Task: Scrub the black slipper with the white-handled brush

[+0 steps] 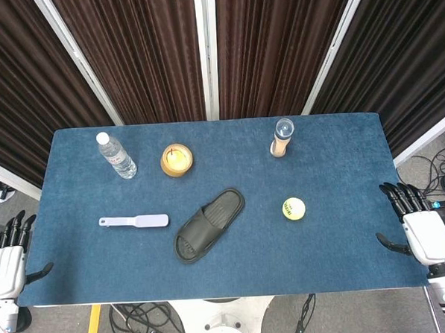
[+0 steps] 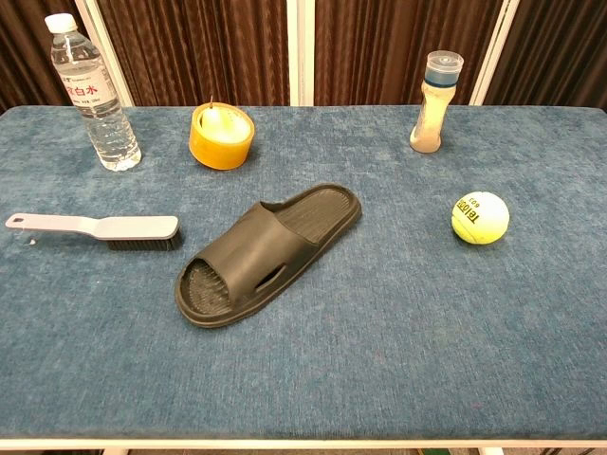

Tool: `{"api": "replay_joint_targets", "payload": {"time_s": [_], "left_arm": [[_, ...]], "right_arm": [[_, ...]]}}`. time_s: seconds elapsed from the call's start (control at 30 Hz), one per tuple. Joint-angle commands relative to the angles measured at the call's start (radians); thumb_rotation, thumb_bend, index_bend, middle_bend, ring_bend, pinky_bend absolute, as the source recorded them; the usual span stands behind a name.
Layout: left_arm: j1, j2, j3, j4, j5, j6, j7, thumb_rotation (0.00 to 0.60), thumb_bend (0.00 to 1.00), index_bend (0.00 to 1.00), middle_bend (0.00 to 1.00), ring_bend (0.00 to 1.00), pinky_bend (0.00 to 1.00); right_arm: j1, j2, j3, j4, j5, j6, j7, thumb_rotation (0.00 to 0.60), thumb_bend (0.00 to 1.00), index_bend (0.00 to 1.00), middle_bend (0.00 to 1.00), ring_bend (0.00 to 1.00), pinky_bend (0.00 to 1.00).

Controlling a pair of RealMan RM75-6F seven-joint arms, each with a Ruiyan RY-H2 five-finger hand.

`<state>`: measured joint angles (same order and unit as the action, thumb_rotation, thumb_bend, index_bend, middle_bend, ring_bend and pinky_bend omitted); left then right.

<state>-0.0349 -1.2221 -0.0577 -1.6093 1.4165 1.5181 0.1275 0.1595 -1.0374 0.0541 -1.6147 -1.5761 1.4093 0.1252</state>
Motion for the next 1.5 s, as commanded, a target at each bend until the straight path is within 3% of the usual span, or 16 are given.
{"api": "replay_joint_targets", "payload": {"time_s": [0.03, 0.37, 0.6, 0.8, 1.03, 1.33, 1.5], "left_arm": [[0.000, -0.001, 0.000, 0.003, 0.000, 0.000, -0.002, 0.600, 0.09, 0.15, 0.12, 0.03, 0.18], [-0.037, -0.005, -0.017, 0.025, 0.016, -0.033, -0.016, 0.600, 0.09, 0.15, 0.12, 0.03, 0.18], [-0.187, -0.001, -0.076, 0.070, 0.007, -0.215, -0.028, 0.600, 0.09, 0.16, 0.12, 0.03, 0.18], [-0.342, -0.020, -0.118, 0.121, -0.085, -0.463, -0.014, 0.600, 0.09, 0.25, 0.27, 0.16, 0.19], [-0.473, -0.087, -0.122, 0.207, -0.207, -0.688, 0.015, 0.600, 0.11, 0.34, 0.39, 0.28, 0.34], [-0.548, -0.151, -0.093, 0.278, -0.325, -0.820, 0.050, 0.600, 0.14, 0.44, 0.49, 0.38, 0.42], [-0.564, -0.164, -0.074, 0.275, -0.368, -0.828, 0.077, 0.600, 0.14, 0.46, 0.53, 0.43, 0.43]], "right_arm": [[0.000, -0.001, -0.001, -0.001, -0.001, 0.001, -0.001, 0.600, 0.13, 0.01, 0.06, 0.00, 0.00], [-0.007, 0.008, 0.001, -0.007, 0.000, 0.023, -0.009, 0.600, 0.13, 0.01, 0.06, 0.00, 0.00], [0.007, 0.031, 0.017, -0.020, -0.002, 0.026, -0.031, 0.600, 0.13, 0.01, 0.06, 0.00, 0.00], [0.014, 0.051, 0.028, -0.034, 0.012, 0.022, -0.049, 0.600, 0.13, 0.01, 0.06, 0.00, 0.00], [0.014, 0.048, 0.026, -0.026, 0.030, 0.008, -0.044, 0.600, 0.13, 0.01, 0.06, 0.00, 0.00], [0.008, 0.042, 0.019, -0.007, 0.041, 0.005, -0.027, 0.600, 0.13, 0.01, 0.06, 0.00, 0.00], [0.008, 0.038, 0.017, 0.000, 0.044, 0.001, -0.021, 0.600, 0.13, 0.01, 0.06, 0.00, 0.00]]}}
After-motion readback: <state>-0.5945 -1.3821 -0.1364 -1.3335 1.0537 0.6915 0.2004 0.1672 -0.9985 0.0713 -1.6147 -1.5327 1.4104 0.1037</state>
